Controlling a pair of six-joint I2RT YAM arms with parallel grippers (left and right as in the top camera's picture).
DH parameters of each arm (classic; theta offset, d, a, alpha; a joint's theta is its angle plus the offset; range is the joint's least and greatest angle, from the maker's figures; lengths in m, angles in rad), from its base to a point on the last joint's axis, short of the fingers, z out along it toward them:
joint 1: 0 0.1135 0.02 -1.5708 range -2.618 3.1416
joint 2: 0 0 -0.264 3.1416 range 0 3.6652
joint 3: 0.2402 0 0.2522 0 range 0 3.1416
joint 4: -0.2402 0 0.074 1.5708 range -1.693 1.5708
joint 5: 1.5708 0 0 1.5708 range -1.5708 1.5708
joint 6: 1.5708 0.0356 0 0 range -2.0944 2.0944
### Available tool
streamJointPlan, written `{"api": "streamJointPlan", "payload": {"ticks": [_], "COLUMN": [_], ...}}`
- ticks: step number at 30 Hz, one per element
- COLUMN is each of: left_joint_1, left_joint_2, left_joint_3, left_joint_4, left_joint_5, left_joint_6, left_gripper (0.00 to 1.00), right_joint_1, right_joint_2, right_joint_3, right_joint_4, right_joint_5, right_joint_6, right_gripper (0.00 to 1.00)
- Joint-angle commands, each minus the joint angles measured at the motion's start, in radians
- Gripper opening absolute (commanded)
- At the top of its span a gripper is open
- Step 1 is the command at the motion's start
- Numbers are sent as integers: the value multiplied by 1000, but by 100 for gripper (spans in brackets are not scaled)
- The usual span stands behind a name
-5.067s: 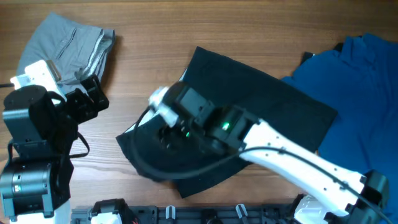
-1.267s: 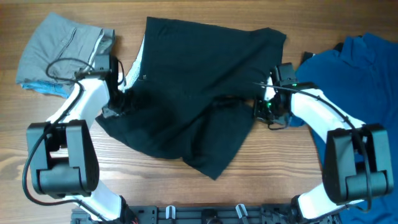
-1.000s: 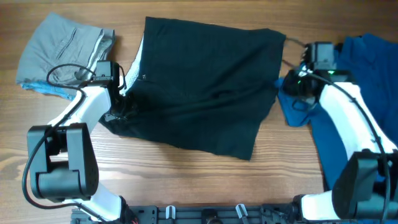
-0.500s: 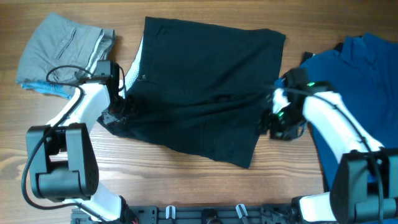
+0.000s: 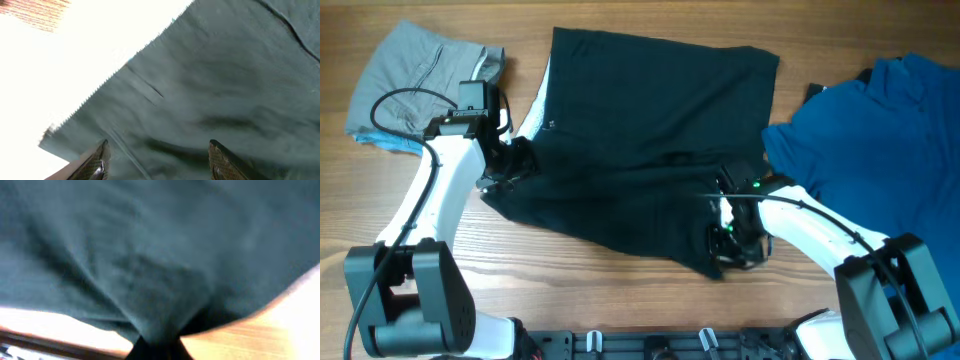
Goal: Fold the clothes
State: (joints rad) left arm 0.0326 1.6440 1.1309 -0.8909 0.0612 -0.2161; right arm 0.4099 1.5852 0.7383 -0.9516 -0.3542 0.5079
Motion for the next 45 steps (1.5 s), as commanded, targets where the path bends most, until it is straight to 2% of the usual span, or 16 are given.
{"api": "streamJointPlan", "payload": {"ticks": [1,4,5,8,11,13,14,15,19,22,26,31,32,36,40,45], "left_joint_1": [-2,-2,-2,-2,-5,-11,-37,-52,-129,-196,-199,-97,-20,55,37,37], "left_joint_2": [-19,-19,-19,-19,-19,-17,-2,11,101,210,316,378,380,353,311,193], "left_joint_3": [16,16,16,16,16,15,13,13,13,13,13,13,13,14,14,17], "left_joint_4": [-6,-8,-9,0,56,111,182,203,294,371,438,341,305,311,294,259], "left_joint_5": [9,9,9,13,80,140,163,163,167,166,98,-243,-238,-93,-84,-81], "left_joint_6": [-5,-5,-5,-5,-5,-5,1,8,56,121,105,-184,-223,-147,-128,-120], "left_gripper": [63,64,64,67,64,54,38,31,4,4,4,4,4,4,5,21], "right_joint_1": [-2,-2,-2,-2,-31,-59,-80,-83,-83,-83,-83,-89,-89,-89,-91,-90], "right_joint_2": [-35,-106,-130,-177,-217,-254,-296,-310,-348,-348,-348,-343,-329,-246,-105,39], "right_joint_3": [50,55,55,55,55,55,55,55,55,55,55,55,55,55,55,55], "right_joint_4": [-227,-338,-347,-342,-304,-255,-171,-126,25,72,122,153,201,350,389,492], "right_joint_5": [112,115,115,143,213,213,207,205,197,198,237,367,366,364,362,256], "right_joint_6": [230,251,254,279,306,301,266,228,145,150,156,163,121,120,119,6], "right_gripper": [4,4,11,60,70,70,69,67,47,26,19,26,39,43,50,55]}}
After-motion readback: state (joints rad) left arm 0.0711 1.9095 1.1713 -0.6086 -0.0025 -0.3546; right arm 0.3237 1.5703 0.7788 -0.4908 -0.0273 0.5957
